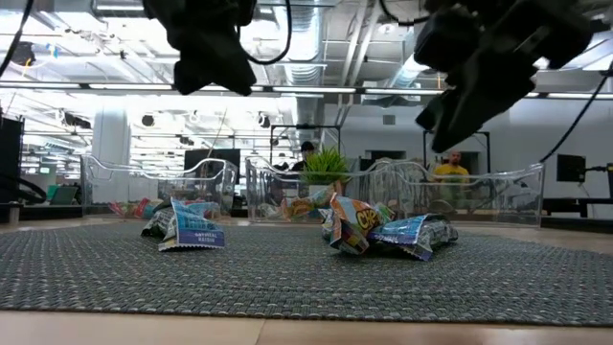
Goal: Pick and place Granola Bars by type
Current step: Put the green granola bar into the top center transparent bin
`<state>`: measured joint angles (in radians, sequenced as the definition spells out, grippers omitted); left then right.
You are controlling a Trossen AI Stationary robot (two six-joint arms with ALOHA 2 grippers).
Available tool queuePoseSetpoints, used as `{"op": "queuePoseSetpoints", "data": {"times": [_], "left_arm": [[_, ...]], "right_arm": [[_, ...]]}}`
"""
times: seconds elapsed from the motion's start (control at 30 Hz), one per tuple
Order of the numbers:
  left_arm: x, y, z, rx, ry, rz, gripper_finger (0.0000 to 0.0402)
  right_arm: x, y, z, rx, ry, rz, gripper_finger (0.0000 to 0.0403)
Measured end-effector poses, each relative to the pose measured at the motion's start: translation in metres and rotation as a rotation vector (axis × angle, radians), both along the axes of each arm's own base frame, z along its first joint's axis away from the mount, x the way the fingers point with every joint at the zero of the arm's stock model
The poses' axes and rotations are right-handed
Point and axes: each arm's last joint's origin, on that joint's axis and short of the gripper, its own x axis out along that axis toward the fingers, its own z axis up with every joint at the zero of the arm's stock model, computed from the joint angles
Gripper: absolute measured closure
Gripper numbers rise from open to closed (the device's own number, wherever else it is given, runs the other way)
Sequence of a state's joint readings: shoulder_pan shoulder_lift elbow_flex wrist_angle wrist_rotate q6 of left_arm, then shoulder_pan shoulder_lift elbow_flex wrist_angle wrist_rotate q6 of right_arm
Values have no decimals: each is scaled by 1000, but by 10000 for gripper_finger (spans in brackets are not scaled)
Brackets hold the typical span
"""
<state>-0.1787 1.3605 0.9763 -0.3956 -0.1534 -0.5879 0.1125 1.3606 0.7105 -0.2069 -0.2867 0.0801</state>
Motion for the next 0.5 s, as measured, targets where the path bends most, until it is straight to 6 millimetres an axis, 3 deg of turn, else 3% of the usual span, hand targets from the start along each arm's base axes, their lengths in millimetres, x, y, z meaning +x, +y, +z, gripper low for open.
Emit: {"op": "queuePoseSetpoints", "data": {"times": [0.5], "left_arm": [[-3, -15, 0, -38, 1, 6, 327]], "right_arm": [[42, 0, -45, -19, 56, 13, 267]]}}
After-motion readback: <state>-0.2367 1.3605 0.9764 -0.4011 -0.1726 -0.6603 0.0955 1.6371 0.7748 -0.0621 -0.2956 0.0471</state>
